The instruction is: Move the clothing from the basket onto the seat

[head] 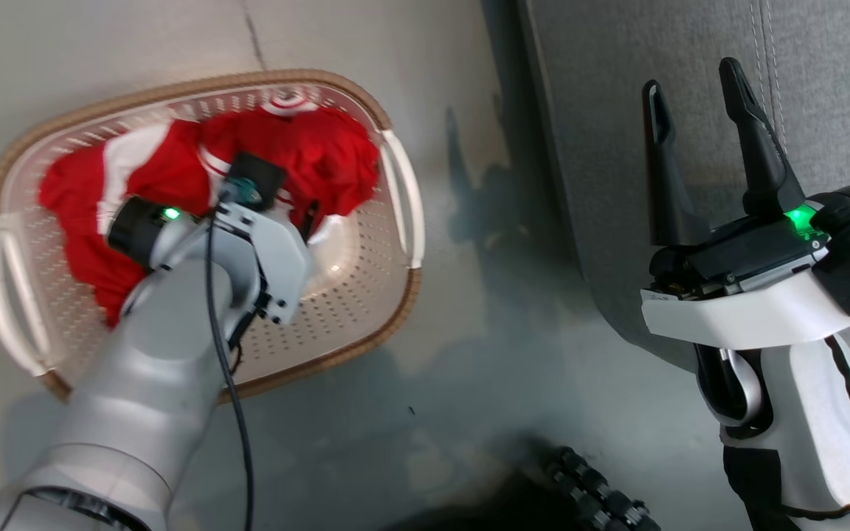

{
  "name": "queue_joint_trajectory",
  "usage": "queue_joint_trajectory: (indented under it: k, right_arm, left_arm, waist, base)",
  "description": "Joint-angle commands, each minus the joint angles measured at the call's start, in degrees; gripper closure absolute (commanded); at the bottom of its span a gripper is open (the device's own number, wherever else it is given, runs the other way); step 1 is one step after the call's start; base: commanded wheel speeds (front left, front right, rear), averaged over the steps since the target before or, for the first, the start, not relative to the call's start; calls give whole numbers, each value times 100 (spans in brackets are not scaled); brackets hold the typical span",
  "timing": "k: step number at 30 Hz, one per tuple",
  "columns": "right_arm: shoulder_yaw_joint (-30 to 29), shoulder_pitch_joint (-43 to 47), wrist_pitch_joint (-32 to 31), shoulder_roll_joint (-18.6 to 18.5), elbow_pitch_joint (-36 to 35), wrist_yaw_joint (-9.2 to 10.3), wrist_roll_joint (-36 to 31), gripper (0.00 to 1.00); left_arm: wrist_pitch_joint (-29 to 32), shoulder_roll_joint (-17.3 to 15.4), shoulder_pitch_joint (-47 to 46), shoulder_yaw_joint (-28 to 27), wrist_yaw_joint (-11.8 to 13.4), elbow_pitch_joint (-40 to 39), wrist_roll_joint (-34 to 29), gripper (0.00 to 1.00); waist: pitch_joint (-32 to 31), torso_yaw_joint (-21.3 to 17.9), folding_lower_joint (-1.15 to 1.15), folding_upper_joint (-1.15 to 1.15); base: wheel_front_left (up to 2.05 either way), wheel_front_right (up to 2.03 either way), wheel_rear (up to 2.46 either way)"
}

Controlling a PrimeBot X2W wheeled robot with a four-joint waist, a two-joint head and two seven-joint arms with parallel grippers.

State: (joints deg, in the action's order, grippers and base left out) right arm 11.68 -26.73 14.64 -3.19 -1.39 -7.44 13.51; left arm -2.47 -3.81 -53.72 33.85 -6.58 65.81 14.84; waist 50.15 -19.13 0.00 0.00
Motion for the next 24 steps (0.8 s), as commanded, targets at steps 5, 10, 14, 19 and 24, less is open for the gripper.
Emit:
queue_joint_trajectory:
  k: [5, 10, 14, 19, 24]
  right_arm:
    - [87, -116, 71, 27, 103, -9, 189, 0]
    - [117, -182, 71, 23, 28, -9, 315, 0]
    - [114, -216, 72, 22, 13, -9, 240, 0]
    - [59, -174, 68, 21, 102, -9, 104, 0]
    - [-7, 25, 68, 17, 211, -9, -112, 0]
  left_arm:
    - [40, -88, -448, -290, 49, 402, 324, 0]
    - [79, -89, -662, -518, 215, 570, 569, 5]
    - [145, -128, -724, -467, 420, 655, 521, 100]
    - [20, -65, -573, -274, 470, 685, 389, 100]
    - [-477, 43, -197, -154, 332, 577, 481, 100]
  waist:
    - [518, -483, 0, 0]
    - [569, -534, 0, 0]
    - [519, -518, 0, 0]
    - [291, -366, 0, 0]
    - [-259, -35, 0, 0]
  base:
    - [0, 0, 0]
    - [0, 0, 0]
    - [0, 0, 0]
    - [0, 0, 0]
    - [0, 0, 0]
